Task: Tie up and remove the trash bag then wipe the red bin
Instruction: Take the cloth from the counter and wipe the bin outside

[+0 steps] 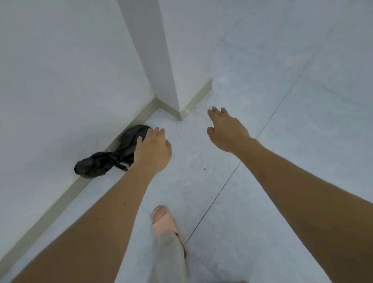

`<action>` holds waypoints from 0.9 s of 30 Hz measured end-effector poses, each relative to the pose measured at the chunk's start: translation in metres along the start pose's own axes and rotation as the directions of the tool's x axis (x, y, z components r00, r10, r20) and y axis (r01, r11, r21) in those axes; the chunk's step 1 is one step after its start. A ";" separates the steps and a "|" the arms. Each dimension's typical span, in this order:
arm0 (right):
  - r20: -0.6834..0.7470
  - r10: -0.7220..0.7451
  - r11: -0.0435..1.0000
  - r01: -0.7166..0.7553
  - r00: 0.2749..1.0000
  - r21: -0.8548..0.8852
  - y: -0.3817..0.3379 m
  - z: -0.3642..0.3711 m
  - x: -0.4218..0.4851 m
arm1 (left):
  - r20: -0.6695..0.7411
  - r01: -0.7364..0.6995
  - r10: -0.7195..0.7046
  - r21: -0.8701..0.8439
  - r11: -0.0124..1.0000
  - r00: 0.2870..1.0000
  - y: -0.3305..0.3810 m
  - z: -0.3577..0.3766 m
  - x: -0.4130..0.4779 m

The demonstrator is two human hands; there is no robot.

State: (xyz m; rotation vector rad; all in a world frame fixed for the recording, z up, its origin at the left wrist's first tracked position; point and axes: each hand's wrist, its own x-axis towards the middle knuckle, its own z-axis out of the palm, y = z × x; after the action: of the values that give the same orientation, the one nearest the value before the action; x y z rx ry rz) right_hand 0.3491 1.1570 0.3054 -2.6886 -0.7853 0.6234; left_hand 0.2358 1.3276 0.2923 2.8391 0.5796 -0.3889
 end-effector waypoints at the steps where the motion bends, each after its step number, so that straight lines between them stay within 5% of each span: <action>1: -0.040 0.037 0.999 -0.037 0.999 -0.002 0.021 -0.022 -0.021 | -0.018 -0.035 0.036 0.049 0.998 0.999 0.028 -0.018 -0.007; 5: -0.169 0.213 0.977 -0.209 0.962 0.043 0.117 -0.095 -0.125 | -0.027 -0.285 0.312 0.340 0.896 0.950 0.157 -0.062 -0.039; 9: -0.244 0.435 0.900 -0.423 0.867 0.102 0.214 -0.147 -0.281 | -0.006 -0.489 0.527 0.363 0.793 0.850 0.321 -0.088 -0.096; 17: -0.205 0.892 0.452 -0.807 0.403 0.380 0.322 -0.206 -0.609 | 0.162 -0.854 0.839 0.118 0.506 0.519 0.592 -0.104 -0.285; 23: -0.180 0.979 0.180 -0.834 0.099 0.522 0.353 -0.235 -0.768 | 0.327 -0.964 0.912 0.170 0.203 0.250 0.736 -0.094 -0.414; 27: -0.182 0.981 0.050 -0.821 -0.066 0.568 0.393 -0.270 -0.857 | 0.312 -0.992 0.948 0.128 0.023 0.062 0.848 -0.094 -0.502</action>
State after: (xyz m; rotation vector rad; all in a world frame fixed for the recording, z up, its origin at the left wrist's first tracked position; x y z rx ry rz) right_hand -0.0002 0.3181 0.6750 -2.4200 1.4721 0.0395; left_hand 0.1575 0.4140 0.6644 2.5557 -1.6820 -0.3630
